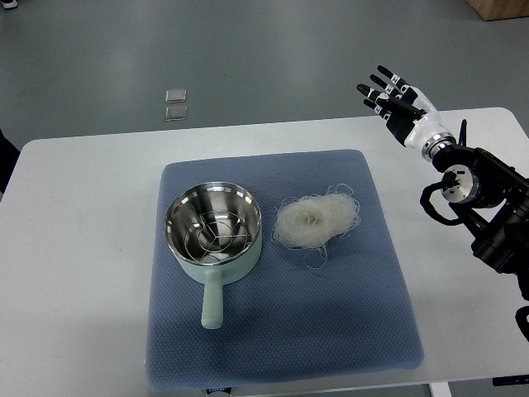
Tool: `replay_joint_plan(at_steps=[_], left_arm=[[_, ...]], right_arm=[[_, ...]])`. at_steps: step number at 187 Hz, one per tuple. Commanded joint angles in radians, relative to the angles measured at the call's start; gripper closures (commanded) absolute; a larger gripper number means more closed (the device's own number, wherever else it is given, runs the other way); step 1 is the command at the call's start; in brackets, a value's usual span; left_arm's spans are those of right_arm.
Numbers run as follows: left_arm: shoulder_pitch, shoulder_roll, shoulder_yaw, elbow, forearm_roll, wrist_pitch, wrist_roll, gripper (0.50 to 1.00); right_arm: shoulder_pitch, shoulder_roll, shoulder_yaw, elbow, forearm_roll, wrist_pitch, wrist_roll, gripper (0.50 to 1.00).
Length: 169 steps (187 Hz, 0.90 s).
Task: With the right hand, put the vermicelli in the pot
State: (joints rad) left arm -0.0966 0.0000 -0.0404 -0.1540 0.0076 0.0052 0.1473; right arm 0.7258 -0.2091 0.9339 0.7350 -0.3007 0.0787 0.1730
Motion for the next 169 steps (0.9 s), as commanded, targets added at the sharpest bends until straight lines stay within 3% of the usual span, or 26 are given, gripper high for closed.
replay_joint_plan(at_steps=[1, 95, 139, 169], left_arm=[[0.0, 0.0, 0.002, -0.007, 0.002, -0.013, 0.0, 0.5], [0.0, 0.0, 0.0, 0.002, 0.003, -0.013, 0.002, 0.5], [0.0, 0.0, 0.0, 0.002, 0.003, -0.013, 0.0, 0.5], [0.0, 0.0, 0.0, 0.002, 0.003, -0.013, 0.0, 0.5]], right_arm=[[0.0, 0.0, 0.0, 0.0, 0.0, -0.002, 0.002, 0.574], [0.001, -0.001, -0.007, 0.003, -0.005, 0.009, 0.029, 0.574], [0.0, -0.004, -0.007, 0.0, -0.008, 0.13, 0.029, 0.574], [0.0, -0.006, -0.001, 0.0, -0.006, 0.128, 0.033, 0.574]])
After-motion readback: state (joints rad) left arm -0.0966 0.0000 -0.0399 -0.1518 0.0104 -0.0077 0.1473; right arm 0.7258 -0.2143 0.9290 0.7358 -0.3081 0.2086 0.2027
